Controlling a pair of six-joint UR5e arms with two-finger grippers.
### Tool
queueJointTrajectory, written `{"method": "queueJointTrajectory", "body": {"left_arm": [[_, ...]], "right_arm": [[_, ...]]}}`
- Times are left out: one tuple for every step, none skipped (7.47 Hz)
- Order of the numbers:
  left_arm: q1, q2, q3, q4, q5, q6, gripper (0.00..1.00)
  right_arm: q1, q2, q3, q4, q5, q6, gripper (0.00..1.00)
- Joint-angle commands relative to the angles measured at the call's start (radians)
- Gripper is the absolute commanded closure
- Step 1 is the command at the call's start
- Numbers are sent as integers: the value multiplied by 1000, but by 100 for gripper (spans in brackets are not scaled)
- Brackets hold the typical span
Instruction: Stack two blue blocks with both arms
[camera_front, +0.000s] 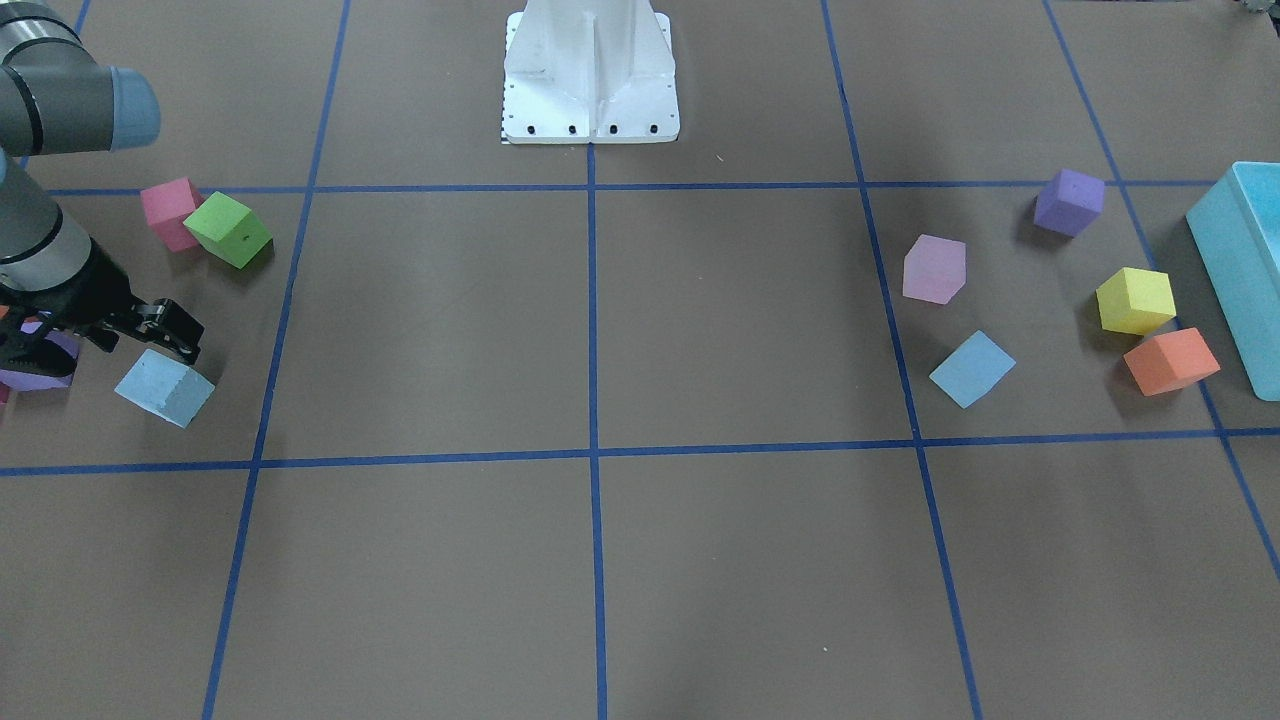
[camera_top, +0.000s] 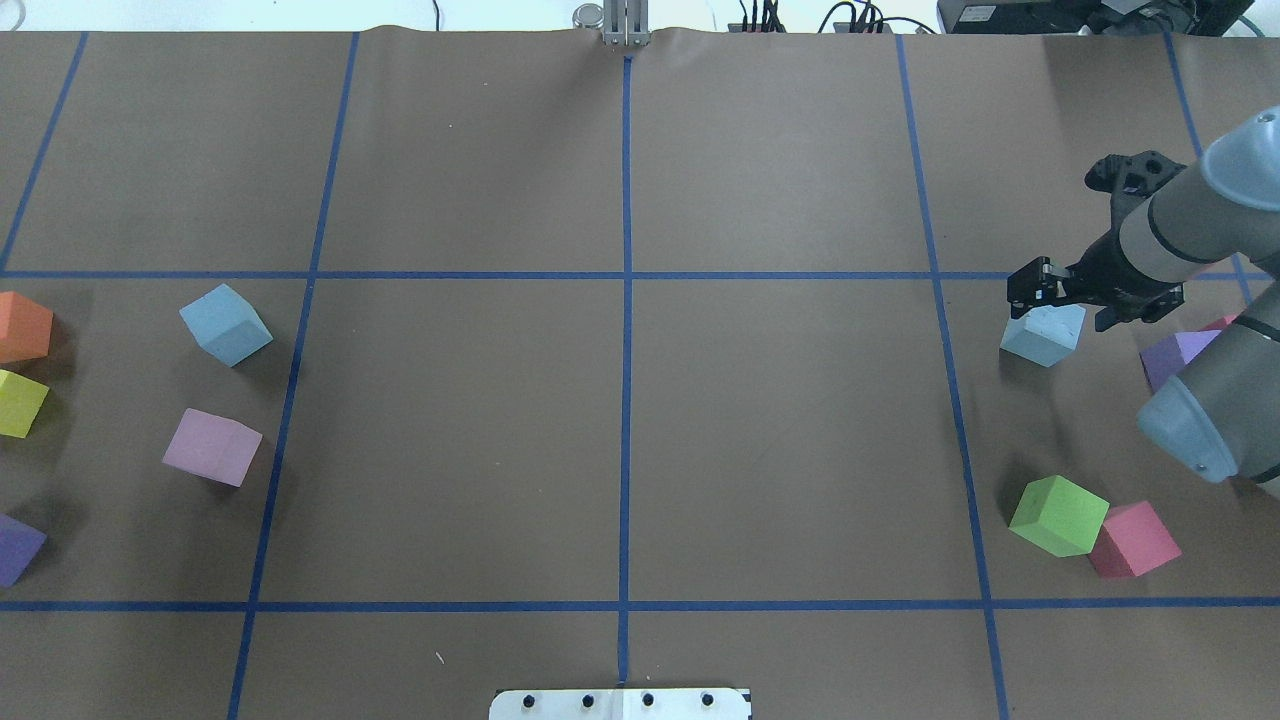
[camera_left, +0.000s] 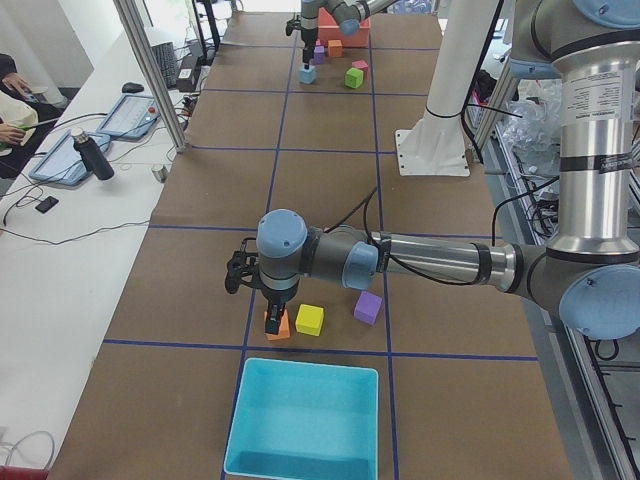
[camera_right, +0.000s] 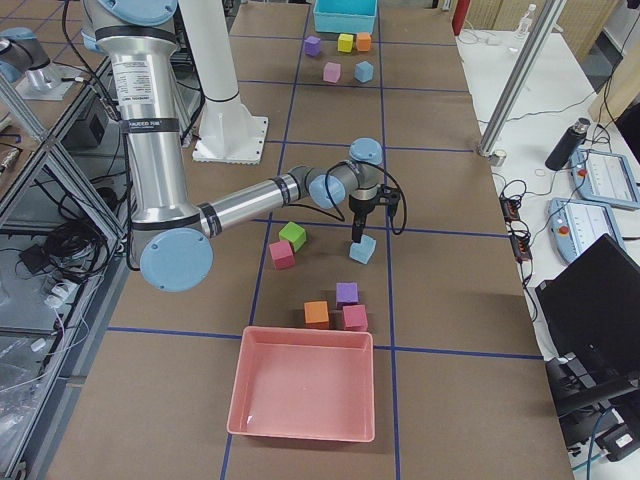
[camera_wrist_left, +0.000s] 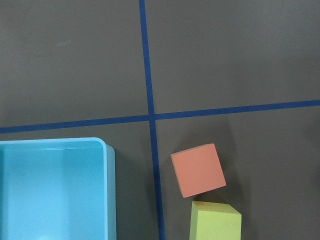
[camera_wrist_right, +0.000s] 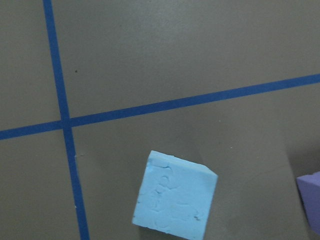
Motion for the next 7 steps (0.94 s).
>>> {"method": "queueJointTrajectory", "body": {"left_arm": [[0,5,4,-24,0,-1,2],[0,5,4,-24,0,-1,2],[2,5,4,-24,0,-1,2],[2,5,4,-24,0,-1,2],[2,5,2,-24,0,-1,2],[2,5,2,-24,0,-1,2],[2,5,2,-24,0,-1,2]], "right_arm": [[-4,12,-34,0,-3,-33,0],[-4,9,-49,0,-3,-34,0],[-4,12,-71,6,-5,-45,0],[-4,12,-123,70,-5,-47,0],[-5,13,-169,134,-6,-41,0],[-5,18,-187,145,-6,-39,1],[-8,20,-190,145,-11,-34,18]]}}
